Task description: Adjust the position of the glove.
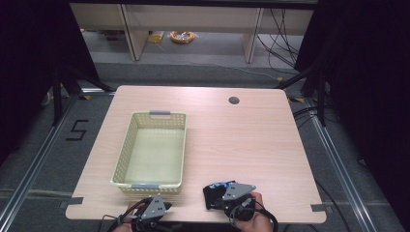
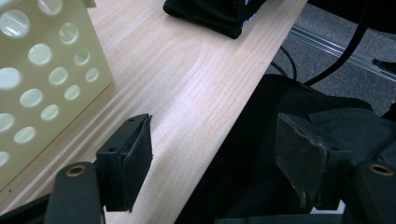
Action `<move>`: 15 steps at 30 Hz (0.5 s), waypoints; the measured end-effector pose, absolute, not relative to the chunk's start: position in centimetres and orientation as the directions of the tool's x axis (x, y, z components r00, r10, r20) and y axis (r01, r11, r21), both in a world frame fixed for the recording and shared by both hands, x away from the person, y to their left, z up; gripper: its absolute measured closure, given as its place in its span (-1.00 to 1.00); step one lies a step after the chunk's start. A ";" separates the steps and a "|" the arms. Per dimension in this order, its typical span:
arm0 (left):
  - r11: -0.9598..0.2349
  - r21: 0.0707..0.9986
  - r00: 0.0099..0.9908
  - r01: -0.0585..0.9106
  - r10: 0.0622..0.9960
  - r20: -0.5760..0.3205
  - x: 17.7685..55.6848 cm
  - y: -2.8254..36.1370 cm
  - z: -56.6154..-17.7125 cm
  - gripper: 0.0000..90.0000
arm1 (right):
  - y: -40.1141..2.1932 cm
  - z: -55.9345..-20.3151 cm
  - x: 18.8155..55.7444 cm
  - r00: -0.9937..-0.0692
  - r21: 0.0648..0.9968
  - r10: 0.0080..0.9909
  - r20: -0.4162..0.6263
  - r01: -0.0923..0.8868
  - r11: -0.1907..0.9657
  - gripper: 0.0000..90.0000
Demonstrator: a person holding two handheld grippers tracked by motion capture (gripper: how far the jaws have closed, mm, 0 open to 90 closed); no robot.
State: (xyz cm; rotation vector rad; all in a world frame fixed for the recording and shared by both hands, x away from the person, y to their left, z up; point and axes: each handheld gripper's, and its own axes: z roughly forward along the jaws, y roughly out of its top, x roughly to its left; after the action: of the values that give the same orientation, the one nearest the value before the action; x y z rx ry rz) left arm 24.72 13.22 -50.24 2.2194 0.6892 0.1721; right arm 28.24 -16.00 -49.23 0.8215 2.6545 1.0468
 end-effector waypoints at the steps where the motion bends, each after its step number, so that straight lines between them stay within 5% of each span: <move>1: -0.515 0.737 0.836 0.439 0.534 -0.125 24.6 13.1 -50.3 -0.38 | -16.1 -49.2 28.2 -0.826 0.679 0.563 0.029 0.430 0.595 0.77; 7: -0.558 0.720 0.854 0.412 0.513 -0.091 24.9 13.4 -50.2 -0.37 | -17.9 -47.5 28.2 -0.761 0.730 0.644 0.079 0.484 0.483 0.36; 15: -0.541 0.720 0.843 0.436 0.525 -0.117 24.8 13.2 -50.3 -0.37 | -21.4 -48.1 29.3 -0.536 0.685 0.822 0.194 0.673 0.278 -0.05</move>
State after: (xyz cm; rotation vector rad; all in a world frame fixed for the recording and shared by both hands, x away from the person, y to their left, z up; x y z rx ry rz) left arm 24.82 13.24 -50.28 2.2227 0.6957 0.1432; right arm 29.32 -21.44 -48.10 1.3933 2.3459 1.1020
